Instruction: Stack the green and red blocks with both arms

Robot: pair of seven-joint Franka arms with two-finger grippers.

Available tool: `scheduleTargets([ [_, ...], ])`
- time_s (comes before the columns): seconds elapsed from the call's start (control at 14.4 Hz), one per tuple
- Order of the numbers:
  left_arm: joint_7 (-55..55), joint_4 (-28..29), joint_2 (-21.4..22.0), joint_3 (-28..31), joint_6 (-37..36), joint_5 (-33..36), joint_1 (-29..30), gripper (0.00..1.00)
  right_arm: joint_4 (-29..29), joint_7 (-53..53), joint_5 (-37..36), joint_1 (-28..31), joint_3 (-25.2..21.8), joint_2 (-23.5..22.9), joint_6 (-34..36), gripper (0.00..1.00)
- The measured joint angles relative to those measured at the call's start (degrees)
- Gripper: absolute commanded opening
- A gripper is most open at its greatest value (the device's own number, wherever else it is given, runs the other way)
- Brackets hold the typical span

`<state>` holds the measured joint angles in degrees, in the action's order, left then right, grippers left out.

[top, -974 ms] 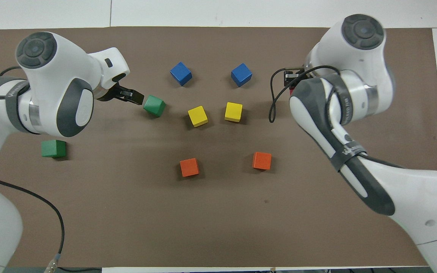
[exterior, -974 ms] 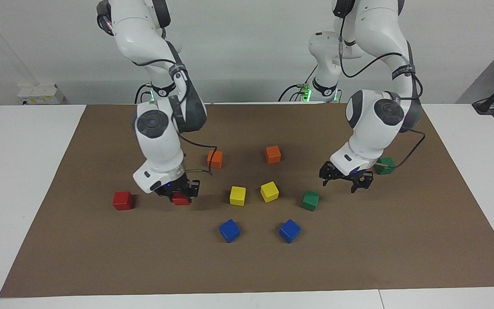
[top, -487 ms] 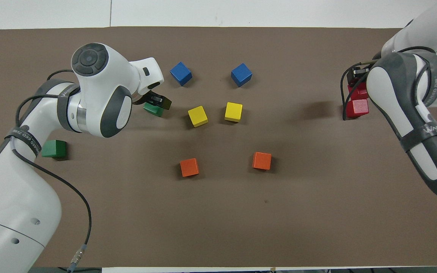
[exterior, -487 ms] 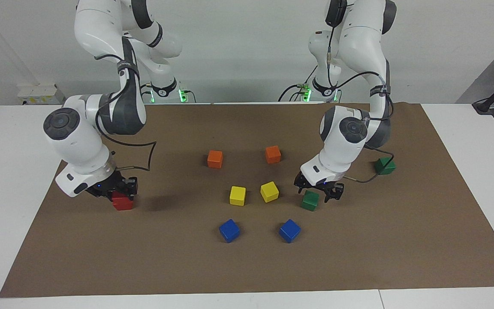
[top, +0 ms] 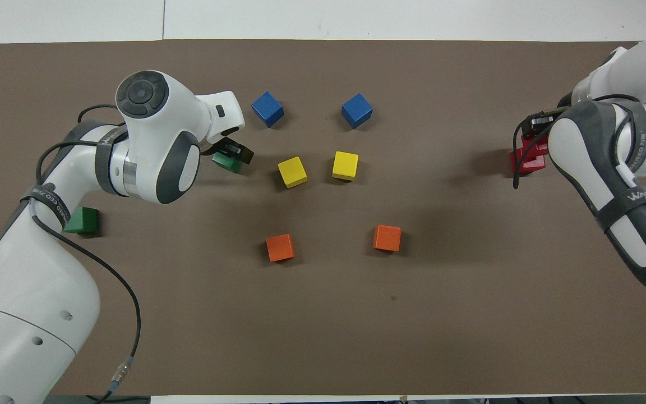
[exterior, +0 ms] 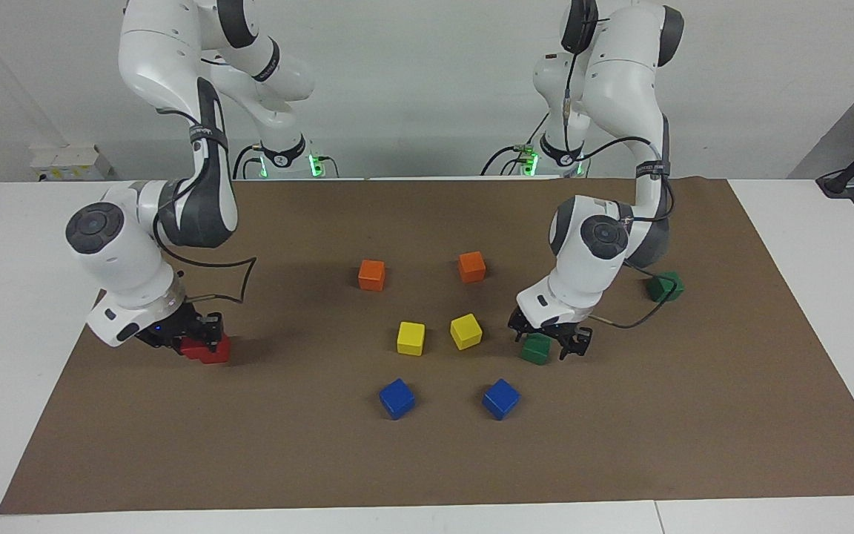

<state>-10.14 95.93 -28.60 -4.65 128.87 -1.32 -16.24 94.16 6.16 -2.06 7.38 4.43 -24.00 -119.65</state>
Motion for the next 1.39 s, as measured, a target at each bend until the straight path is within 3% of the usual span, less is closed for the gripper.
scheduleTargets([
  [0.49, -0.11, 2.41, -0.34, -0.18, 0.73, 1.15, -0.04, 0.94, 1.42, -1.09, 2.10, 0.83, -0.06, 1.15, -0.67, 0.00],
  [0.56, -0.10, 2.33, -0.33, -0.17, 0.73, 1.14, -0.04, 0.81, 1.47, -1.09, 2.10, 1.25, -0.07, 1.16, -0.68, 0.00],
  [0.76, -0.10, 2.13, -0.27, -0.18, 0.72, 1.14, -0.07, 0.00, 1.74, -1.09, 2.10, 2.18, -0.13, 1.17, -0.78, 0.00],
  [1.04, -0.09, 1.97, -0.22, -0.13, 0.17, 1.14, -0.56, 0.00, 2.31, -1.10, 2.12, 2.52, -0.15, 1.35, -1.11, 0.00],
  [1.39, 2.79, -2.11, 1.58, 0.97, -6.20, 0.26, 0.47, 0.00, 5.05, -1.13, 2.14, 2.52, -0.12, 1.84, -5.08, 0.00],
])
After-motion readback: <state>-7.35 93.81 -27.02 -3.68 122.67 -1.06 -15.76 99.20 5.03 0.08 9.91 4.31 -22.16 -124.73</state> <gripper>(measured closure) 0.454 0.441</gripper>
